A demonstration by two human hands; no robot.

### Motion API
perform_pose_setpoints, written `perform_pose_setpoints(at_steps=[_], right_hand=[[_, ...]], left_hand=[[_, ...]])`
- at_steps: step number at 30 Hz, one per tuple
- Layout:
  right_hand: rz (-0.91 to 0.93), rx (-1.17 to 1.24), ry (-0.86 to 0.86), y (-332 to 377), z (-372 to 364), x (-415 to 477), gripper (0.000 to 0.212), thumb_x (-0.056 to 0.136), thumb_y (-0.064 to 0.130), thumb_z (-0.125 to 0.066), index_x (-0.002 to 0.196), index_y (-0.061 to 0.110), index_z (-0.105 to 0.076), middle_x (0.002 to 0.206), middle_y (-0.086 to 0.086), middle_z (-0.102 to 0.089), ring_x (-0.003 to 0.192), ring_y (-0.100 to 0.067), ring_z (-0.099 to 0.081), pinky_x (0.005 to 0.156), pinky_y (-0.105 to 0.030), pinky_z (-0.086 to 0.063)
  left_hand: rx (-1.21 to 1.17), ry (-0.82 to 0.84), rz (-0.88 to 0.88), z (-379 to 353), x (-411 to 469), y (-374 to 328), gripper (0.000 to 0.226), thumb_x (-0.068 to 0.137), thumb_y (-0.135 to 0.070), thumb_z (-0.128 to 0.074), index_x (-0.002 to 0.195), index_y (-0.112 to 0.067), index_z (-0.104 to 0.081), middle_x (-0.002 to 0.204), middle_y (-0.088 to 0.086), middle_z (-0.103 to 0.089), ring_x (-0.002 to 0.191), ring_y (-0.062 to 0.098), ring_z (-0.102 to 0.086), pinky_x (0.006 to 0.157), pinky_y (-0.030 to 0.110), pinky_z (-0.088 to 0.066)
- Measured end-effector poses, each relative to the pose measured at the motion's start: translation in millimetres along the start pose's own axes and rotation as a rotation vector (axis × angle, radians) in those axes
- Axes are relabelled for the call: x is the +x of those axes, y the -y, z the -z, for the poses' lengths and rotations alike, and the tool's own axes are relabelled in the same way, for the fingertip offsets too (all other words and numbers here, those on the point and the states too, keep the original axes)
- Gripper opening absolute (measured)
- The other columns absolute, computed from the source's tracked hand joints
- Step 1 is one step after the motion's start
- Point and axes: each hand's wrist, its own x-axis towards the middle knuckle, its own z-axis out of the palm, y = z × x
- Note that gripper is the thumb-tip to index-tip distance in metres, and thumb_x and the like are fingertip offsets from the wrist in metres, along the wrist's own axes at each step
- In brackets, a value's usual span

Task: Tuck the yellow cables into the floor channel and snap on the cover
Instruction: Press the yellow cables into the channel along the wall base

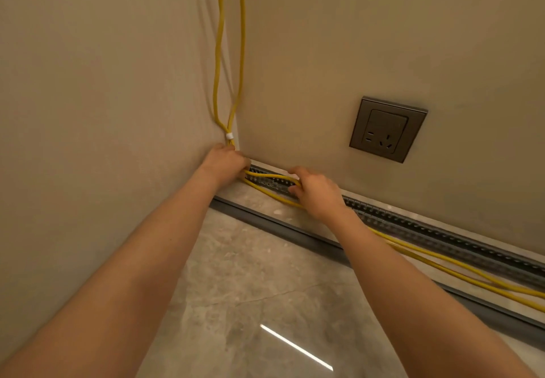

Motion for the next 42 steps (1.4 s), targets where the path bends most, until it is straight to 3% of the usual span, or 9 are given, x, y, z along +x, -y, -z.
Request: perform_pose_setpoints(at_steps=[6,11,16,20,25,29,33,37,42], right_hand=[[-0.024,-0.068,-0.028,-6,-8,8,0.029,0.095,0.021,-0.049,0.121,0.015,-0.061,0.118,-0.01,-0.058,0.109,-0.031,-0.055,0.089,-0.04,-0.044],[0.002,-0.112,-0.032,-9,-18,10,0.03,0.095,0.012,-0.046,0.118,0.012,-0.064,0.115,-0.012,-0.056,0.11,-0.031,-0.049,0.09,-0.038,-0.042],[0.112,-0.225,-0.019,-3,-13,7,0.029,0.095,0.018,-0.045,0.114,0.007,-0.063,0.119,-0.011,-0.049,0.111,-0.03,-0.046,0.093,-0.038,-0.038],[0.205,-0.207,0.044,2,-10,-1,0.032,0.095,0.028,-0.043,0.111,0.008,-0.062,0.121,-0.01,-0.048,0.101,-0.029,-0.054,0.086,-0.038,-0.042],[0.214,-0.36,0.072,5,-16,-1,0.032,0.097,0.022,-0.041,0.116,0.003,-0.058,0.13,-0.015,-0.044,0.114,-0.032,-0.047,0.096,-0.043,-0.039],[0.083,-0.198,-0.013,0,-13,2,0.031,0.097,0.019,-0.042,0.124,0.005,-0.05,0.126,-0.016,-0.048,0.113,-0.034,-0.049,0.092,-0.042,-0.044],[-0.148,0.041,0.018,-6,-5,8,0.03,0.098,0.024,-0.044,0.111,0.005,-0.063,0.113,-0.017,-0.061,0.101,-0.034,-0.058,0.083,-0.038,-0.048],[-0.233,0.197,-0.032,-7,-3,13,0.027,0.098,0.022,-0.046,0.11,0.008,-0.065,0.109,-0.015,-0.066,0.099,-0.031,-0.06,0.081,-0.036,-0.049],[-0.037,0.013,-0.007,-13,-6,4,0.034,0.096,0.037,-0.046,0.125,0.021,-0.054,0.117,-0.007,-0.065,0.104,-0.028,-0.061,0.081,-0.035,-0.049]], left_hand=[[-0.076,-0.024,0.013,-1,4,-2,0.024,0.097,-0.016,-0.045,0.12,-0.015,-0.054,0.118,0.007,-0.066,0.108,0.029,-0.061,0.087,0.035,-0.047],[-0.096,-0.057,0.053,2,14,-8,0.027,0.096,-0.007,-0.044,0.118,-0.012,-0.058,0.124,0.011,-0.059,0.118,0.03,-0.053,0.09,0.037,-0.046],[-0.069,-0.066,0.072,0,22,-18,0.029,0.092,0.002,-0.045,0.114,-0.002,-0.064,0.121,0.016,-0.058,0.117,0.032,-0.054,0.092,0.038,-0.046],[-0.123,-0.013,0.039,-2,23,-11,0.027,0.092,-0.001,-0.047,0.111,-0.006,-0.066,0.118,0.016,-0.063,0.111,0.033,-0.059,0.09,0.039,-0.049],[-0.108,-0.016,-0.093,-2,10,6,0.037,0.093,-0.009,-0.05,0.128,-0.019,-0.059,0.127,0.009,-0.054,0.123,0.027,-0.047,0.1,0.035,-0.04],[-0.022,-0.064,-0.139,-1,4,16,0.04,0.093,-0.013,-0.051,0.131,-0.026,-0.056,0.128,0.007,-0.05,0.124,0.025,-0.044,0.102,0.033,-0.034],[-0.001,-0.08,-0.132,0,6,14,0.037,0.092,-0.018,-0.053,0.127,-0.026,-0.059,0.131,0.005,-0.05,0.126,0.024,-0.043,0.103,0.033,-0.033],[0.023,-0.072,-0.128,1,12,11,0.033,0.092,-0.021,-0.051,0.123,-0.027,-0.062,0.13,-0.001,-0.056,0.125,0.021,-0.045,0.102,0.032,-0.034],[0.163,-0.056,-0.162,0,17,14,0.03,0.093,-0.018,-0.048,0.119,-0.022,-0.063,0.124,0.001,-0.061,0.12,0.023,-0.05,0.099,0.033,-0.037]])
